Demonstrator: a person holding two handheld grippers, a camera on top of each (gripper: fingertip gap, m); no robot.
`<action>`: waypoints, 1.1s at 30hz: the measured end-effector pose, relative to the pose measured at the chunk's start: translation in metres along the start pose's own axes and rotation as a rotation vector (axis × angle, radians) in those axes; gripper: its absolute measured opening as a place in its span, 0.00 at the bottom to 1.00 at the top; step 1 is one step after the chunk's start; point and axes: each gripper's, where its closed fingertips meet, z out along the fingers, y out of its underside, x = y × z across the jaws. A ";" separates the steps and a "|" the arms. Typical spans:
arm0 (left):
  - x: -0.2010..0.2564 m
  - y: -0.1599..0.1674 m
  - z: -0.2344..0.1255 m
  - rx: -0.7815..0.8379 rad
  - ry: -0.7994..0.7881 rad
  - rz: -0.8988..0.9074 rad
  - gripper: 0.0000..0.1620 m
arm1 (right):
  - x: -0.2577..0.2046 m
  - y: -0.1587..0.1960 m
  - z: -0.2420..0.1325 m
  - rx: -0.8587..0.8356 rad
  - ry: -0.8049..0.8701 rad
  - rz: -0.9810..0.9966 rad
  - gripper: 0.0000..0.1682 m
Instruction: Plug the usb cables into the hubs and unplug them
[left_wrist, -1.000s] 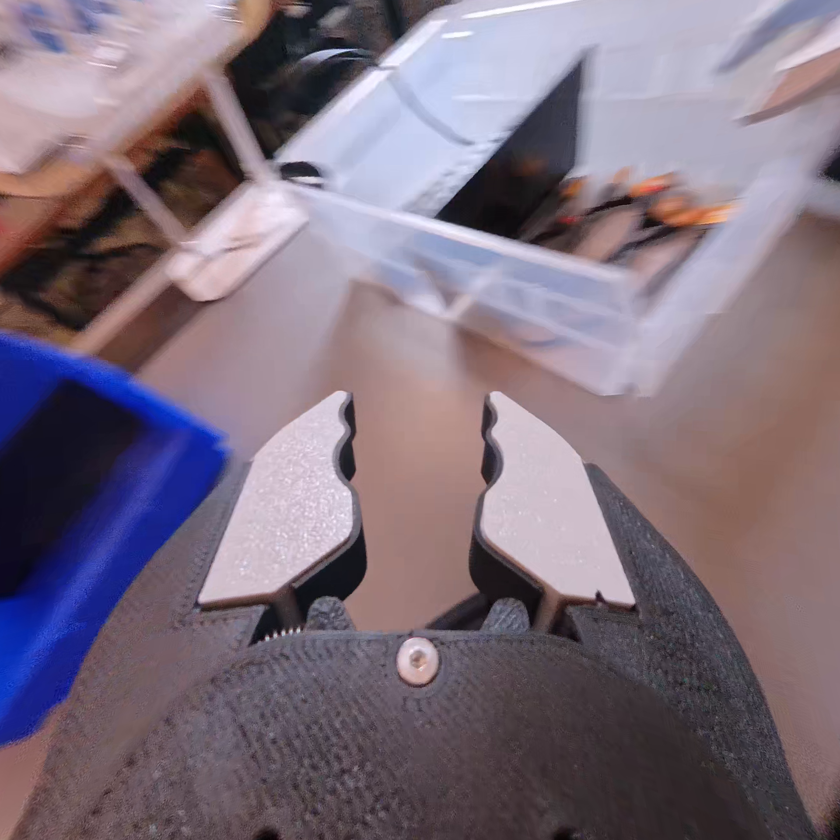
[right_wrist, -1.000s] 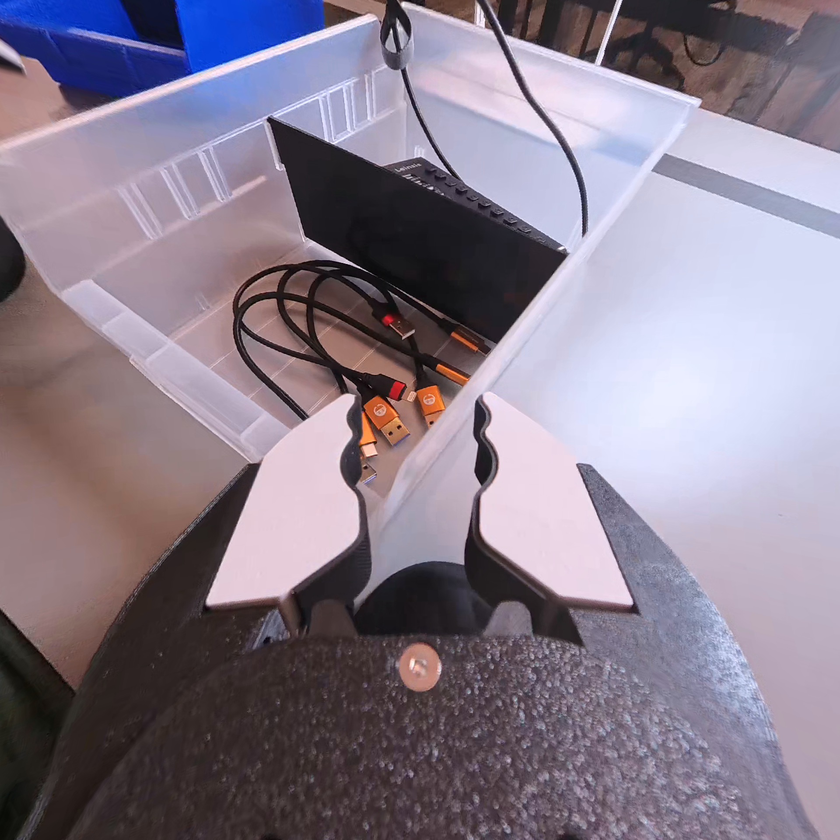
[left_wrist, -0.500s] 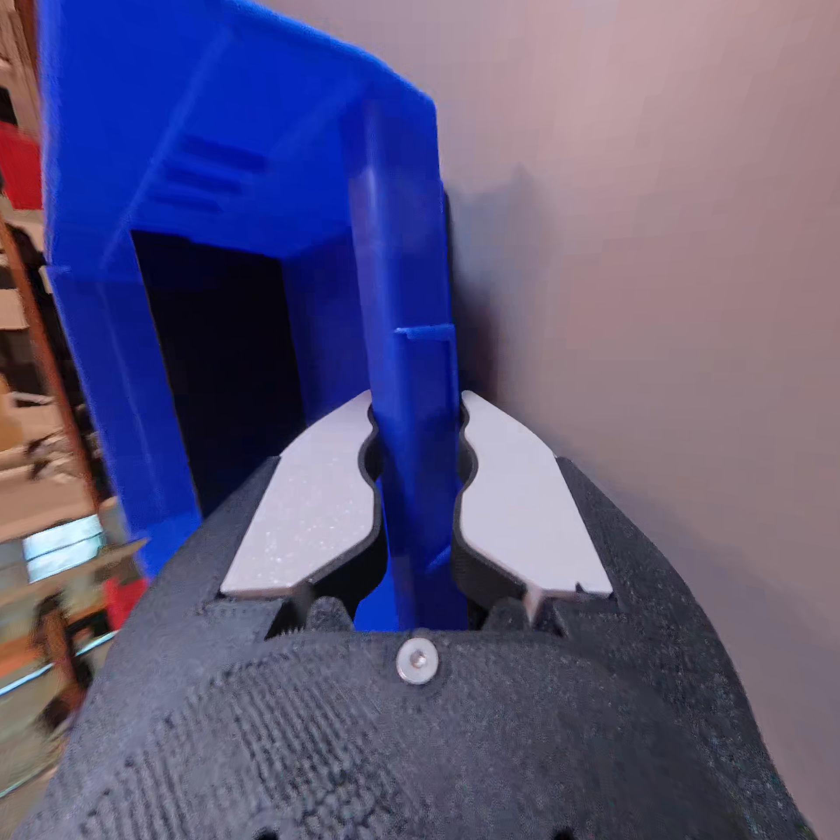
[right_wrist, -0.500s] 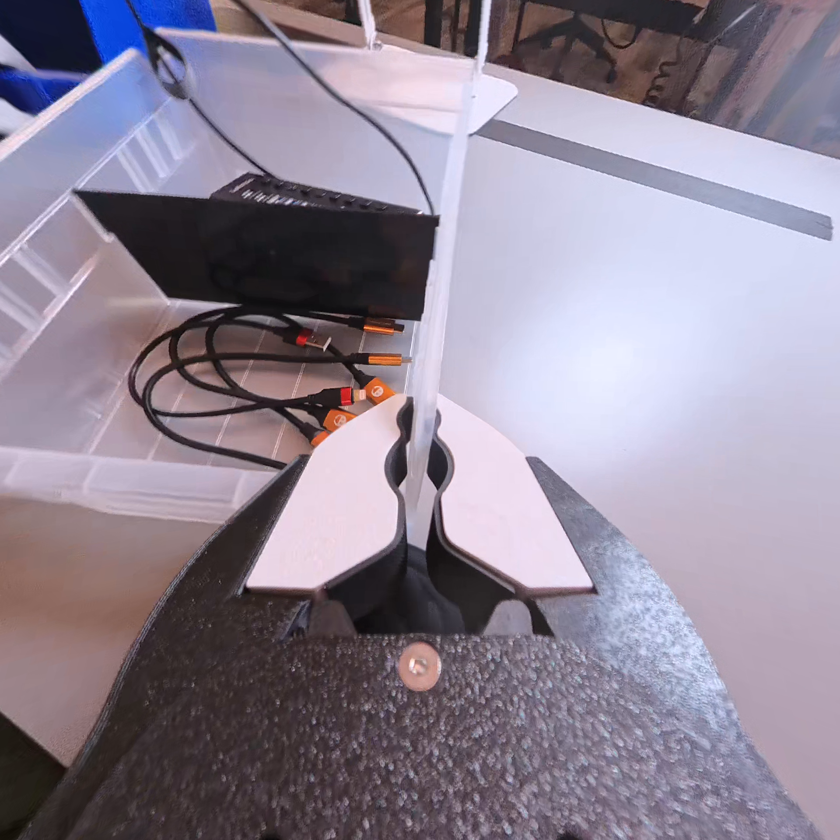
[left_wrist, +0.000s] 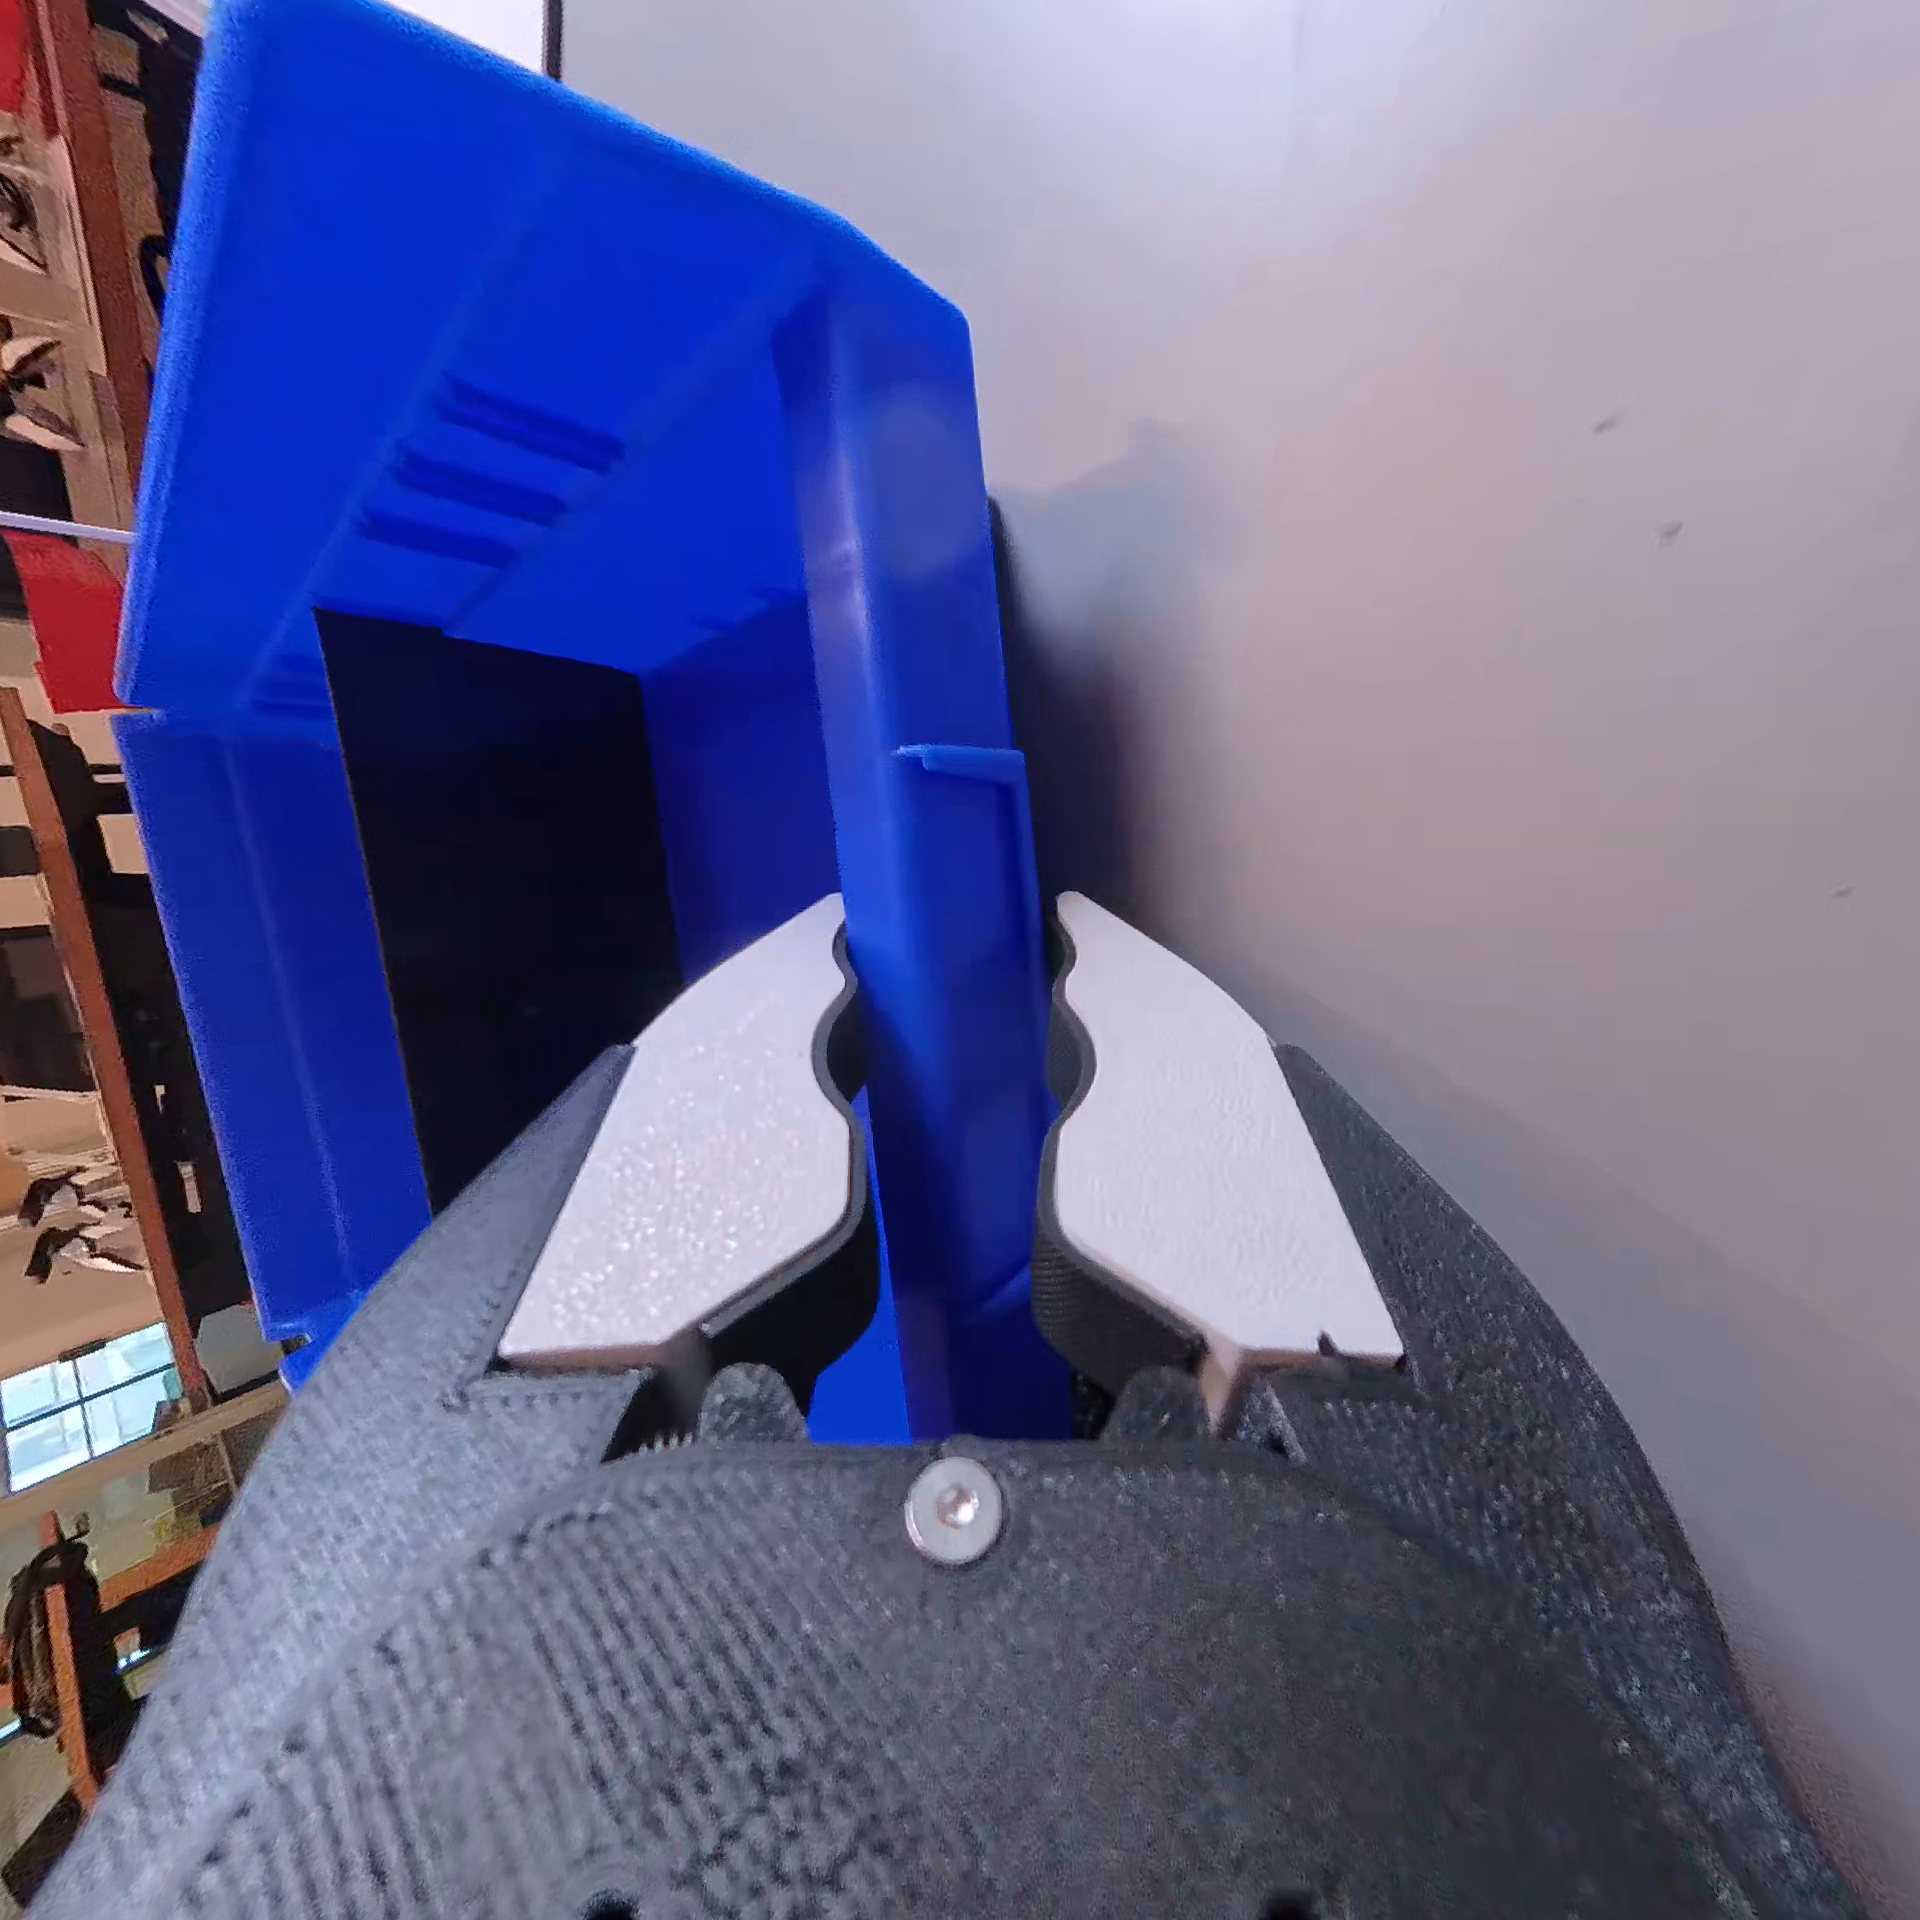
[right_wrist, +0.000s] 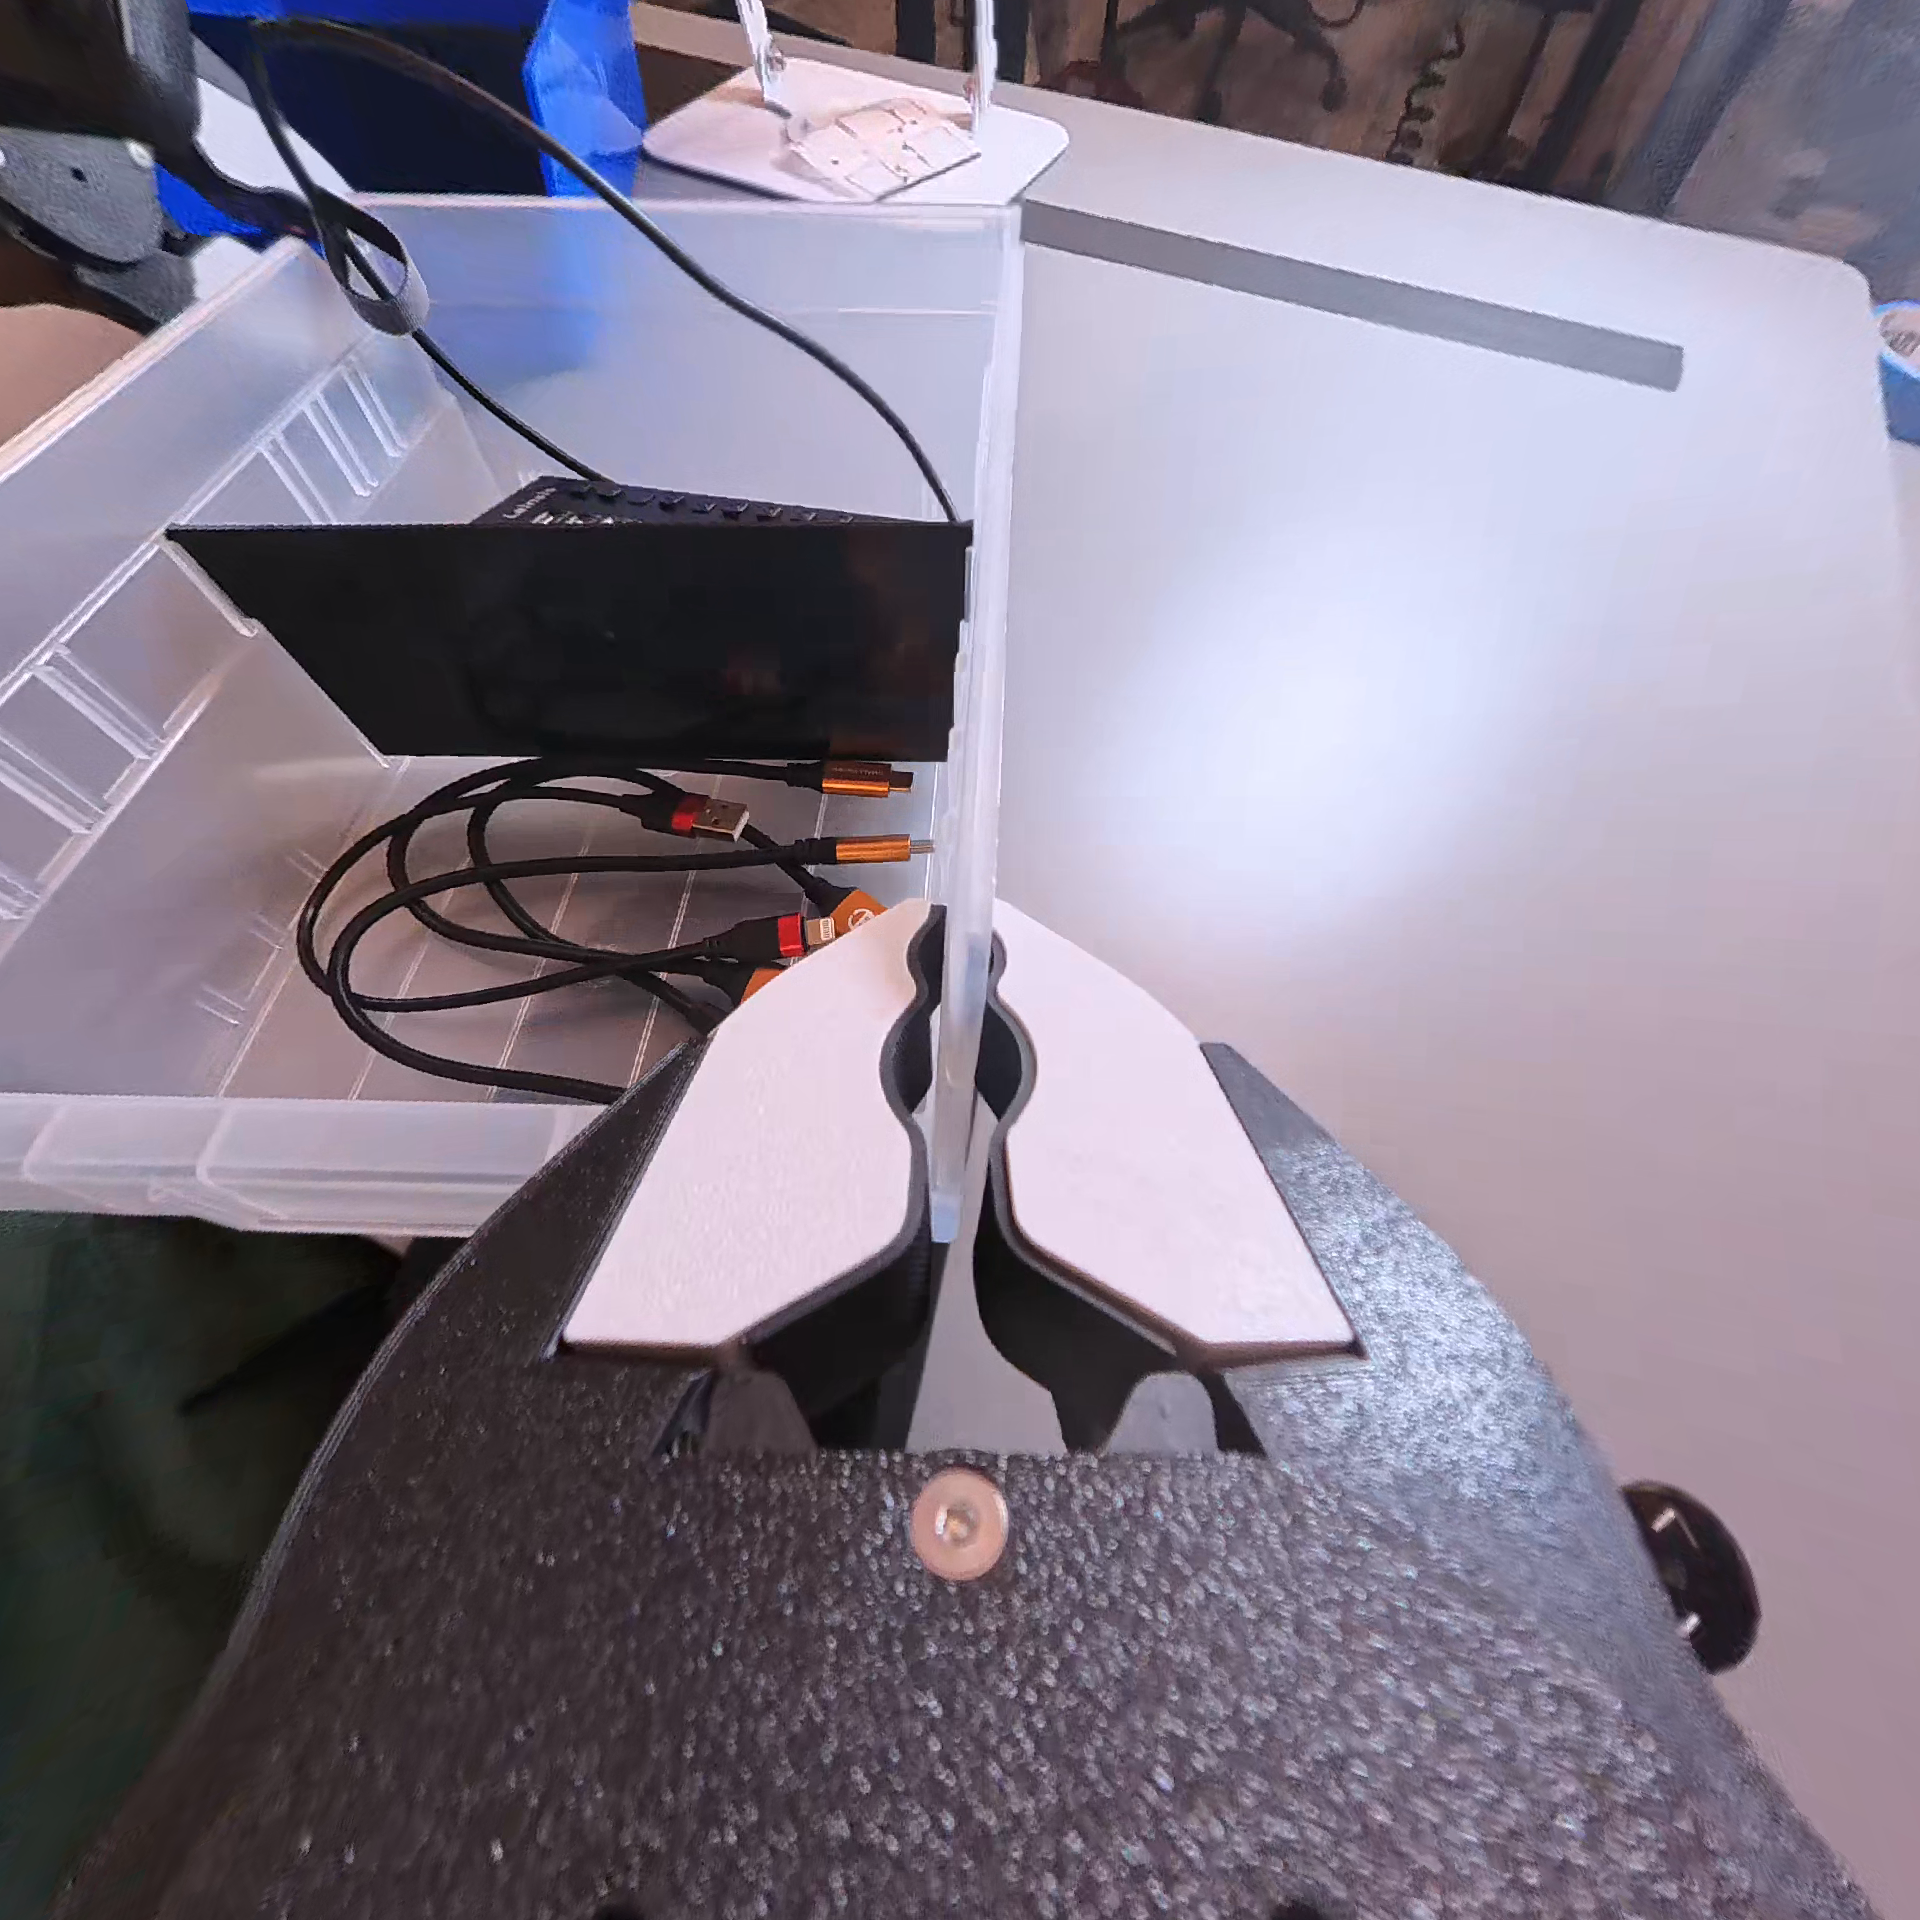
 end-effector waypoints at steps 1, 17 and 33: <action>0.005 -0.003 -0.003 -0.005 0.000 0.004 0.19 | 0.001 0.004 -0.002 -0.006 -0.010 0.014 0.02; 0.053 -0.114 -0.044 0.488 -0.029 0.287 0.26 | -0.005 0.021 -0.032 -0.018 -0.069 0.013 0.02; 0.242 -0.101 -0.271 0.867 0.814 -0.605 0.40 | -0.073 0.013 -0.014 0.057 -0.033 -0.002 0.02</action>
